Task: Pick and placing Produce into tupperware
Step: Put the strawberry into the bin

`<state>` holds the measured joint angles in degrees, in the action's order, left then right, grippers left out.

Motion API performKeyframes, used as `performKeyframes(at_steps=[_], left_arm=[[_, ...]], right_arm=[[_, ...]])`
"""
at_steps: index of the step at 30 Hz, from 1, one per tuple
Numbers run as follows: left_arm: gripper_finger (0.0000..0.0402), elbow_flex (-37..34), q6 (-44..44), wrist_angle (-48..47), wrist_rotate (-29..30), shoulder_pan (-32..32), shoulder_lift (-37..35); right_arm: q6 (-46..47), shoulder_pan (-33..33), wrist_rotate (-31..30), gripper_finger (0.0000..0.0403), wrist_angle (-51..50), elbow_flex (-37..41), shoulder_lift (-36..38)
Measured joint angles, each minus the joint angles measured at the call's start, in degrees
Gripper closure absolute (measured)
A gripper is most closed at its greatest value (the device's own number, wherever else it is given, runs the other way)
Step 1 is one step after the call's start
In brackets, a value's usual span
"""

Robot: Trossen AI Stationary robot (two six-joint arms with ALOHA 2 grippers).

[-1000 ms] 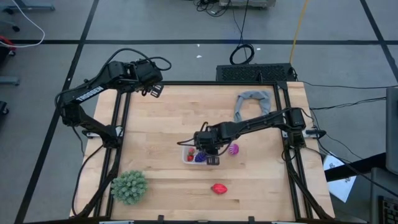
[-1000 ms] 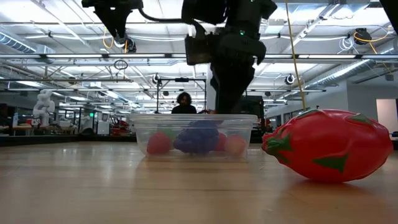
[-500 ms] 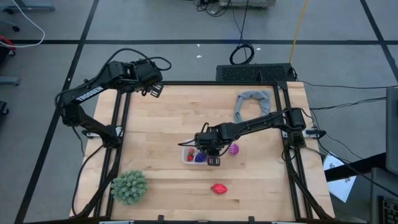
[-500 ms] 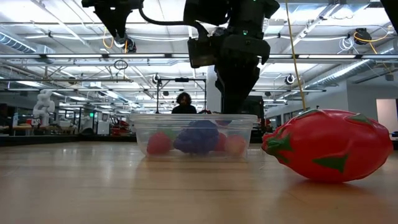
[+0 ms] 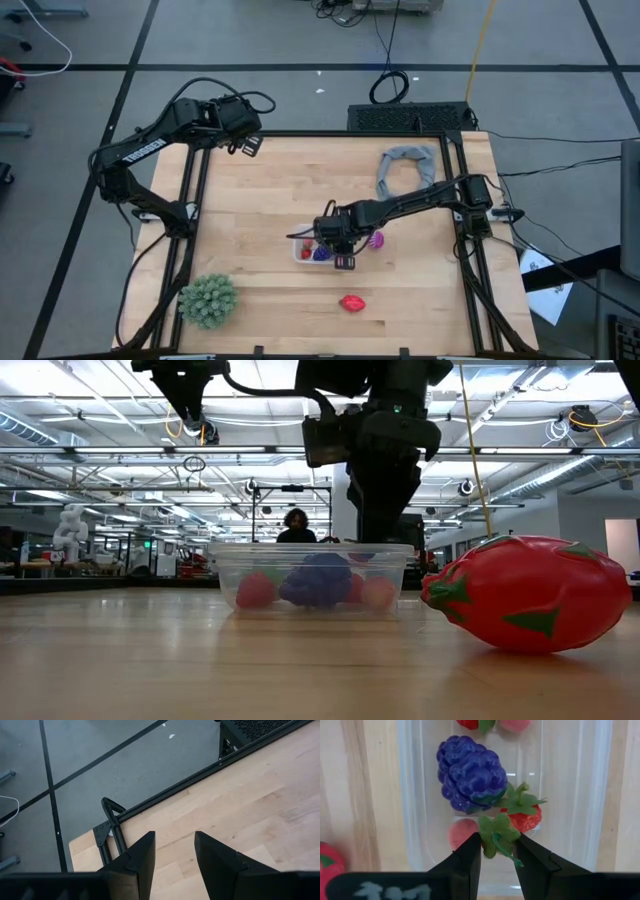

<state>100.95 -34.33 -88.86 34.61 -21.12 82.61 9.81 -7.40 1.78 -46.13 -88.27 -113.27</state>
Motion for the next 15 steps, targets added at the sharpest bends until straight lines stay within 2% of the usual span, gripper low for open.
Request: performKeyframes(at_steps=[15], left_arm=[[0.0259, 0.0, 0.0, 0.0, -0.1, 0.0, 0.0]], right_arm=[[0.0, 0.0, 0.0, 0.0309, 0.6, 0.0, 0.0]])
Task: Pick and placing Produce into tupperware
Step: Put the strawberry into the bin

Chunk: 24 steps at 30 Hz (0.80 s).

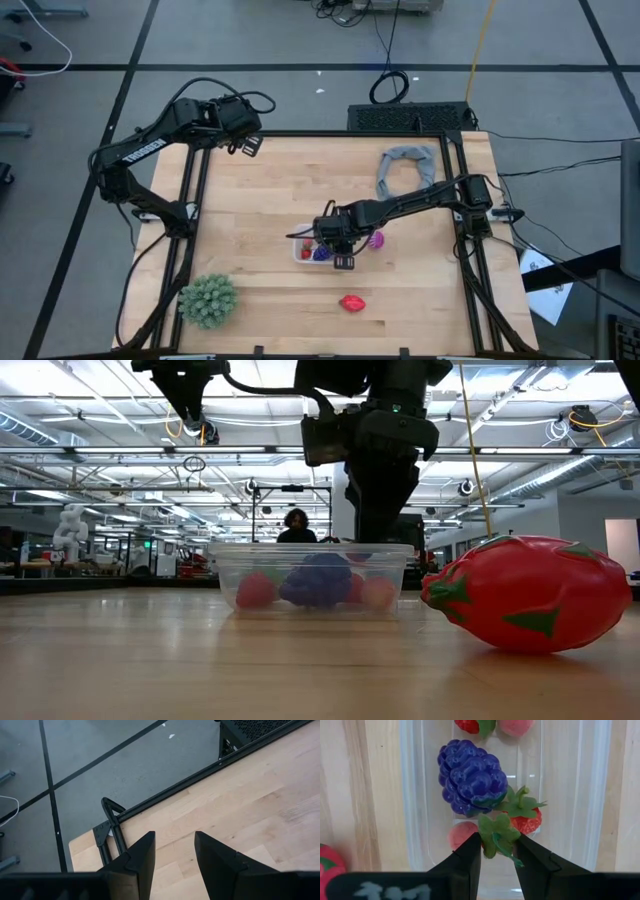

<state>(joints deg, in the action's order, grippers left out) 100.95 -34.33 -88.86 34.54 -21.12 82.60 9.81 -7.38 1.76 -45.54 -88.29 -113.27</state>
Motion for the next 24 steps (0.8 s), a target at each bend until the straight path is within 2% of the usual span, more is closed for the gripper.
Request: performKeyframes(at_steps=[24], left_arm=[[0.0259, 0.0, 0.0, 0.0, -0.1, 0.0, 0.0]], right_arm=[[-0.9, 0.0, 0.0, 0.0309, 0.1, 0.0, 0.0]])
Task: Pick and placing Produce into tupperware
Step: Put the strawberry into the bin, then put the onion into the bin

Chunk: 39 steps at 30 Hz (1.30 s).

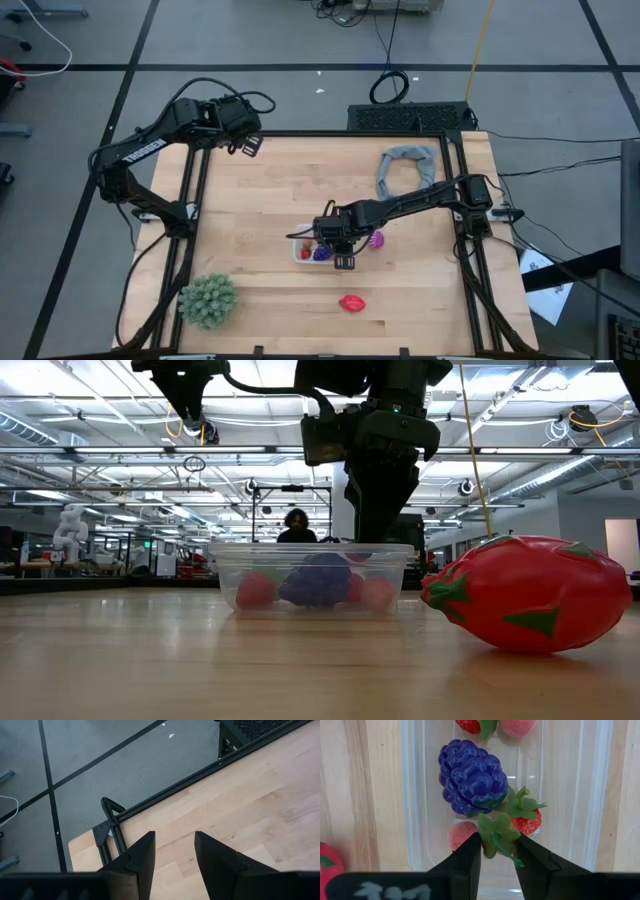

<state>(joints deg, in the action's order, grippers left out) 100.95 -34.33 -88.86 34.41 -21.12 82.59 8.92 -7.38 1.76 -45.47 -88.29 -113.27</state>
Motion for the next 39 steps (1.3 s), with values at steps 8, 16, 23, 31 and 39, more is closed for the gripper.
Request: performKeyframes(at_steps=[8, 16, 23, 31, 39], left_arm=[[0.0259, 0.0, 0.0, 0.0, 0.0, 0.0, 0.0], [0.0259, 0.0, 0.0, 0.0, 0.0, 0.0, 0.0], [0.0259, 0.0, 0.0, 0.0, 0.0, 0.0, 0.0], [0.0259, 0.0, 0.0, 0.0, 0.0, 0.0, 0.0], [0.0259, 0.0, 0.0, 0.0, 0.0, 0.0, 0.0]], right_arm=[[0.0, 0.0, 0.0, 0.0309, -0.1, 0.0, 0.0], [0.0, 0.0, 0.0, 0.0309, -0.2, 0.0, 0.0], [-0.1, 0.0, 0.0, 0.0298, -0.2, 0.0, 0.0], [0.0, 0.0, 0.0, 0.0262, -0.2, 0.0, 0.0], [-2.4, 0.0, 0.0, 0.0259, 1.1, 0.0, 0.2]])
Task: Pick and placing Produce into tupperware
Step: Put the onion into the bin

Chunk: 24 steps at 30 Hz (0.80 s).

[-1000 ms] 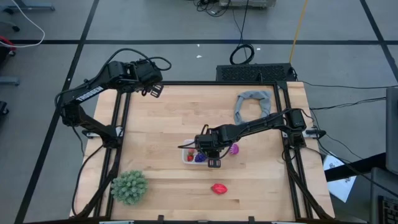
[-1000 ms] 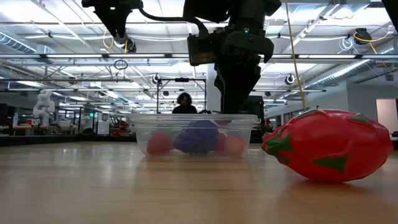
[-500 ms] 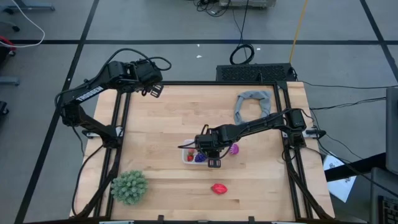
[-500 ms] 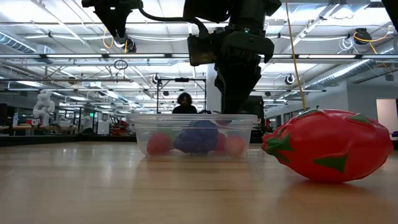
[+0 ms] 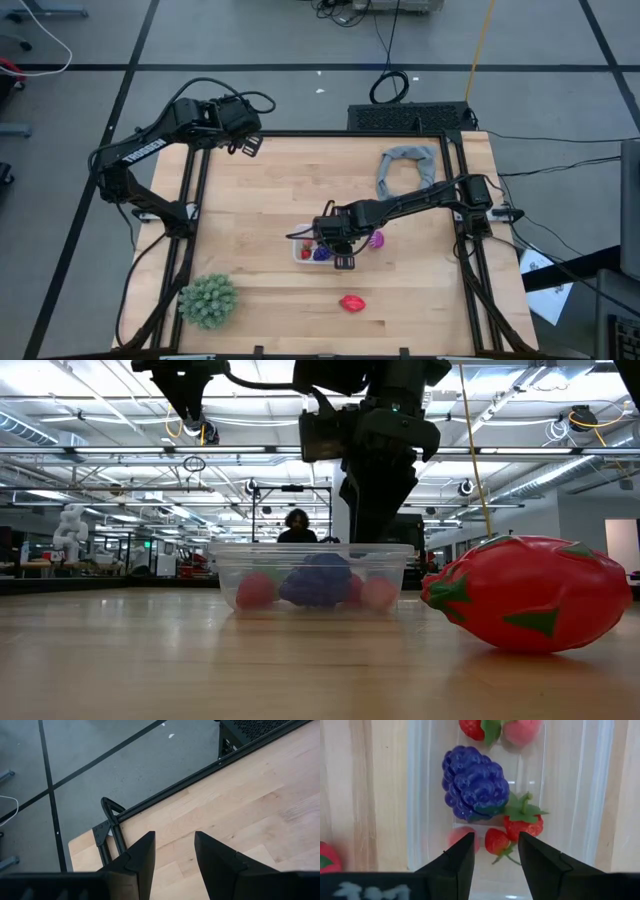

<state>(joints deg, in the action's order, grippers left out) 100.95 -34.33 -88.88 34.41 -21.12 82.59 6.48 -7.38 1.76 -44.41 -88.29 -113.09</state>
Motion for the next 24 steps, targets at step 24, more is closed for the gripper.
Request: performKeyframes(at_steps=[24], left_arm=[[0.0259, 0.0, 0.1, 0.0, 0.1, 0.0, 0.0]], right_arm=[[7.0, -3.6, -2.2, 0.0259, -14.5, 0.0, 19.0]])
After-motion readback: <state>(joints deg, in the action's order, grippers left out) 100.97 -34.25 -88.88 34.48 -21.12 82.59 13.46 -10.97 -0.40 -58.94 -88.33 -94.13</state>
